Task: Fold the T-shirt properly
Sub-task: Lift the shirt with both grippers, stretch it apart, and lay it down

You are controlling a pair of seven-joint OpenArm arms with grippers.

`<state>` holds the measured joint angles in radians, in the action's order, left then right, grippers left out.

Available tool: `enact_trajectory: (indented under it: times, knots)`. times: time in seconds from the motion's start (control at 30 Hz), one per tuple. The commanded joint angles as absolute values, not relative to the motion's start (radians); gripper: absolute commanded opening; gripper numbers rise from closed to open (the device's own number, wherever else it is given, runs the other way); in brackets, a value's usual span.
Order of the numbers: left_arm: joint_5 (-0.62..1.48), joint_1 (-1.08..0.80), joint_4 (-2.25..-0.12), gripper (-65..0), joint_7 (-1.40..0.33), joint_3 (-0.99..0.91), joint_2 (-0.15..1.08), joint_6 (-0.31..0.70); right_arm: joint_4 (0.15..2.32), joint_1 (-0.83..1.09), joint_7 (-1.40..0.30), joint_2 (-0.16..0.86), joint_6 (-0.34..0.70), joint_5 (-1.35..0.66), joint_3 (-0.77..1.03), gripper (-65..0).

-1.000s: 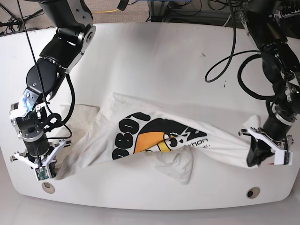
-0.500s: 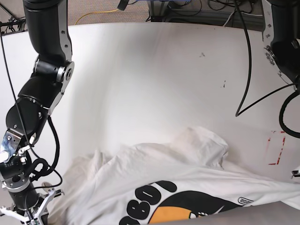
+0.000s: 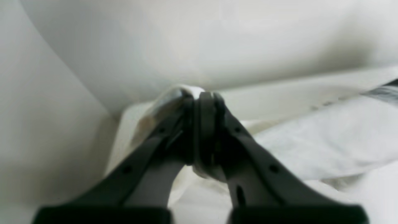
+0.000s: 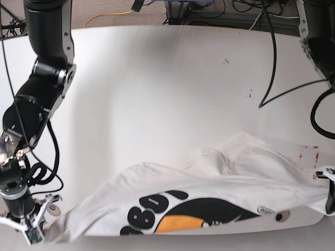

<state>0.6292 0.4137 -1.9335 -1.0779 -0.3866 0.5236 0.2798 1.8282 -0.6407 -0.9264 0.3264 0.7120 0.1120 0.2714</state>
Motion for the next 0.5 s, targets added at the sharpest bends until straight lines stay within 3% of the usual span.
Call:
enact_trajectory:
  times: [0.0, 0.47]
  knots:
    - [0.662, 0.367, -1.965, -63.9, -1.043, -0.417, 0.535, 0.278, 1.883, -0.599, -0.912, 0.341, 0.698, 0.127, 0.321, -65.0]
    - [0.693, -0.079, -1.985, -64.2, -1.036, -0.469, 0.438, 0.278, 1.933, -0.177, -0.908, 0.228, 0.698, 0.127, 0.487, -65.0]
